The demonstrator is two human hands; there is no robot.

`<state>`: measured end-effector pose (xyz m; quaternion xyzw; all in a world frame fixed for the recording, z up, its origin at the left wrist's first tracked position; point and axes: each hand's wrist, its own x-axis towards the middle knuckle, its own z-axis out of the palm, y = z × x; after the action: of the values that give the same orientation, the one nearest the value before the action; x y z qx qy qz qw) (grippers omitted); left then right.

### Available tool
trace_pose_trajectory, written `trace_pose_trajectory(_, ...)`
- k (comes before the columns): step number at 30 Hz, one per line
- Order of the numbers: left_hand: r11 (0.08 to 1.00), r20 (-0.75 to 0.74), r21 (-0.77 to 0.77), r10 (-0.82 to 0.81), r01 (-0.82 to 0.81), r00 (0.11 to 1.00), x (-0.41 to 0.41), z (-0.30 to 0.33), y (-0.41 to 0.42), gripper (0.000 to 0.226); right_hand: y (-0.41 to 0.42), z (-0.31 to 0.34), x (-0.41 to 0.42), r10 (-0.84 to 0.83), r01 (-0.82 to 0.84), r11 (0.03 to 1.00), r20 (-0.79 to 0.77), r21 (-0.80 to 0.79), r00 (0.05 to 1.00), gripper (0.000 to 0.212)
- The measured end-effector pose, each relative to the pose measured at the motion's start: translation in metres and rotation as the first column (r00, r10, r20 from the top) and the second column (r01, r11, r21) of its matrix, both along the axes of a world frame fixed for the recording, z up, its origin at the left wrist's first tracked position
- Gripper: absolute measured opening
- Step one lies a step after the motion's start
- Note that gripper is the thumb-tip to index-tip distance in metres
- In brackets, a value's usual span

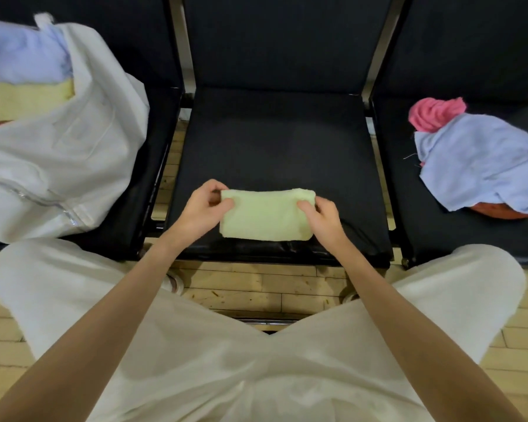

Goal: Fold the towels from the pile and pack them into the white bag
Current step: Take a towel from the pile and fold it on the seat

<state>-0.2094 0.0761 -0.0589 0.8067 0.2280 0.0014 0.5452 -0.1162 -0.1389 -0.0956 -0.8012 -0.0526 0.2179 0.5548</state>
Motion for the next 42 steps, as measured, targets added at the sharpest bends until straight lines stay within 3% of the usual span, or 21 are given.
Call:
trace_pose_trajectory(3, 0.931, -0.057, -0.252, 0.256, -0.262, 0.965, 0.006, -0.006, -0.017, 0.029, 0.012, -0.005, 0.001, -0.170, 0.176, 0.983, -0.088, 0.059, 0.981, 0.017)
trace_pose_trajectory(6, 0.909, -0.074, -0.292, 0.287, -0.296, 0.955, 0.010, -0.020, -0.022, 0.049, 0.018, -0.009, 0.003, -0.222, 0.229, 0.973, -0.136, 0.041, 0.966, 0.017)
trace_pose_trajectory(11, 0.939, -0.109, -0.147, 0.296, -0.310, 0.949, 0.020, -0.034, -0.021, 0.060, 0.020, -0.013, 0.006, -0.049, 0.047, 0.990, -0.009, -0.132, 0.999, 0.029)
trace_pose_trajectory(16, 0.953, -0.134, -0.003, 0.300, -0.303, 0.944, 0.029, -0.048, -0.019, 0.050, 0.024, -0.023, 0.007, 0.176, -0.036, 0.879, 0.253, -0.476, 0.951, 0.030)
trace_pose_trajectory(20, 0.933, -0.158, 0.283, 0.274, -0.223, 0.949, 0.029, -0.054, -0.019, 0.042, 0.034, -0.025, 0.009, 0.128, 0.031, 0.811, 0.228, -0.584, 0.965, 0.033)
trace_pose_trajectory(22, 0.910, -0.257, 0.376, 0.282, -0.173, 0.924, 0.029, -0.054, -0.019, 0.042, 0.038, -0.026, 0.011, 0.131, 0.059, 0.754, 0.238, -0.655, 0.962, 0.032)
trace_pose_trajectory(24, 0.912, -0.406, 0.402, 0.258, -0.082, 0.877, 0.031, -0.055, -0.017, 0.046, 0.040, -0.027, 0.015, 0.185, 0.067, 0.680, 0.259, -0.730, 0.948, 0.035)
trace_pose_trajectory(26, 0.923, -0.486, 0.383, 0.231, -0.032, 0.843, 0.034, -0.053, -0.015, 0.047, 0.039, -0.028, 0.020, 0.188, 0.019, 0.651, 0.186, -0.759, 0.964, 0.038)
trace_pose_trajectory(30, 0.946, -0.518, 0.322, 0.215, -0.044, 0.828, 0.038, -0.050, -0.015, 0.040, 0.042, -0.024, 0.028, 0.057, -0.088, 0.767, -0.070, -0.636, 0.996, 0.038)
trace_pose_trajectory(33, 0.956, -0.419, 0.181, 0.288, -0.231, 0.861, 0.035, -0.053, -0.006, 0.036, 0.060, -0.013, 0.027, 0.056, -0.100, 0.873, -0.107, -0.477, 0.993, 0.031)
trace_pose_trajectory(37, 0.869, -0.212, 0.019, 0.487, -0.494, 0.847, 0.024, -0.032, 0.027, 0.040, 0.102, 0.009, 0.018, 0.076, -0.068, 0.956, 0.016, -0.285, 0.997, 0.024)
trace_pose_trajectory(42, 0.823, 0.134, 0.054, 0.556, -0.566, 0.821, 0.012, 0.032, 0.093, 0.017, 0.176, 0.047, 0.013, 0.127, -0.120, 0.992, 0.228, -0.046, 0.965, 0.029)
